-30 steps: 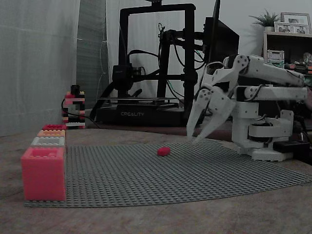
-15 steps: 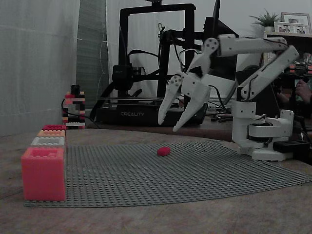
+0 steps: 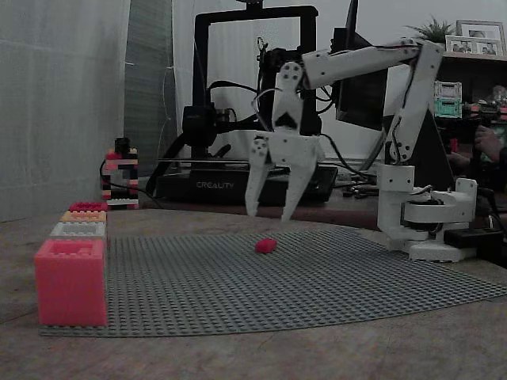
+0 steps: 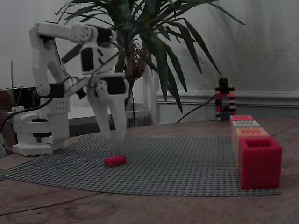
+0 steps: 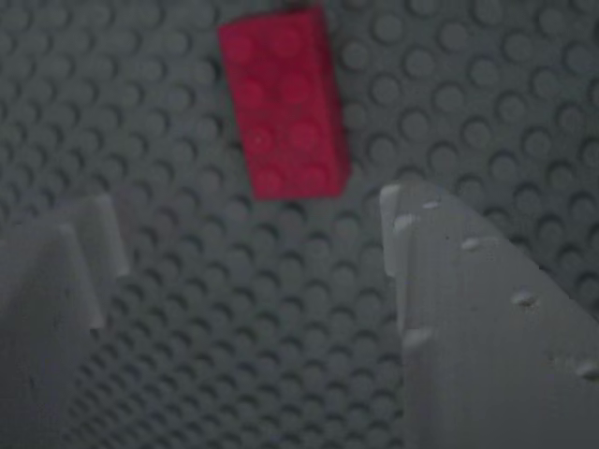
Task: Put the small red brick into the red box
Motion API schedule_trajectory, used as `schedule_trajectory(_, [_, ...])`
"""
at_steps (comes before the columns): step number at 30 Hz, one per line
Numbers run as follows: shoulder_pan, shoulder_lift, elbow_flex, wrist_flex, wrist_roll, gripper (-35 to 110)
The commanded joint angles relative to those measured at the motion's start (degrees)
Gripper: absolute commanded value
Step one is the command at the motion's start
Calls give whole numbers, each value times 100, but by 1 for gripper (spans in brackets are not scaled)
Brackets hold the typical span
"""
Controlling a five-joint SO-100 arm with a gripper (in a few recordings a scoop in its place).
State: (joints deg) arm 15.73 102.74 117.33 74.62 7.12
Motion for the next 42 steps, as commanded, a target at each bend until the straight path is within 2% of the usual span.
schedule_trajectory(1, [141,-290,-483,149,-79,26])
schedule_trajectory(15, [158,-624,-475,79,-721,25])
schedule_trajectory(38, [255,-1274,-457,-457,-932,23])
schedule_trajectory(42, [272,-1301,-457,-545,-1002,18])
